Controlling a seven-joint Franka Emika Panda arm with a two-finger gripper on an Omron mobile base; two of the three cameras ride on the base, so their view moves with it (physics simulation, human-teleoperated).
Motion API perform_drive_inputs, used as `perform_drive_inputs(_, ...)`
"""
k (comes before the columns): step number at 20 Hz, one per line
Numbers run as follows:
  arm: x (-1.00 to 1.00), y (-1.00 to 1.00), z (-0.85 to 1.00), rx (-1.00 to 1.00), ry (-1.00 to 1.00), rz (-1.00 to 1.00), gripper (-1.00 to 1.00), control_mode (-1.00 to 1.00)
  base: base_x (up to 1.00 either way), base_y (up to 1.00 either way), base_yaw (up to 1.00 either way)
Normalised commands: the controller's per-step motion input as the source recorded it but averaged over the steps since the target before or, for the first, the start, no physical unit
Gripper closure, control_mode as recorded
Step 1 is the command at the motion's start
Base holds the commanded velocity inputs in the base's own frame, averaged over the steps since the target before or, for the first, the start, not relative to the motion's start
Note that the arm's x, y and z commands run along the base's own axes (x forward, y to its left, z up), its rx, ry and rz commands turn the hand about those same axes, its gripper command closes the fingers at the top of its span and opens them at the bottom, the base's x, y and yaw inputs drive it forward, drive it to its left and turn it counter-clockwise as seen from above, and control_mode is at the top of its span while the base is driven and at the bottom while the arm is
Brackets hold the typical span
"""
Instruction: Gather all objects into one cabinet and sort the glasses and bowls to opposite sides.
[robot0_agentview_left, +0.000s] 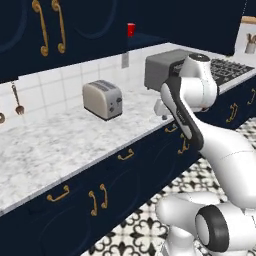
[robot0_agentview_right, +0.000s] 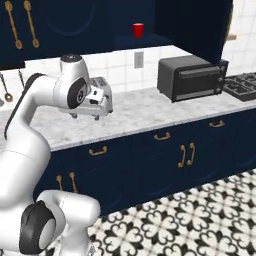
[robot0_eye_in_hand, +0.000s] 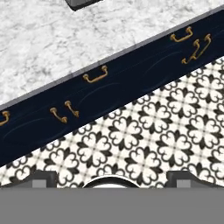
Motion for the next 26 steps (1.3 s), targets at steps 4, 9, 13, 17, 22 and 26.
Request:
perform_drive_inputs(4,0.00,0.00,0.00,0.00,0.00,0.00,-1.00,1.00,1.00,-0.57,0.21)
perform_drive_inputs(9,0.00,0.00,0.00,0.00,0.00,0.00,-1.00,1.00,0.88,-0.11,0.29)
perform_drive_inputs(13,0.00,0.00,0.00,0.00,0.00,0.00,-1.00,1.00,0.55,-0.01,0.50)
perform_drive_inputs(17,0.00,0.00,0.00,0.00,0.00,0.00,-1.00,1.00,0.31,-0.16,0.34)
perform_drive_inputs(22,0.00,0.00,0.00,0.00,0.00,0.00,-1.00,1.00,0.04,-0.66,0.12)
perform_drive_inputs(26,0.00,0.00,0.00,0.00,0.00,0.00,-1.00,1.00,0.19,-1.00,0.07)
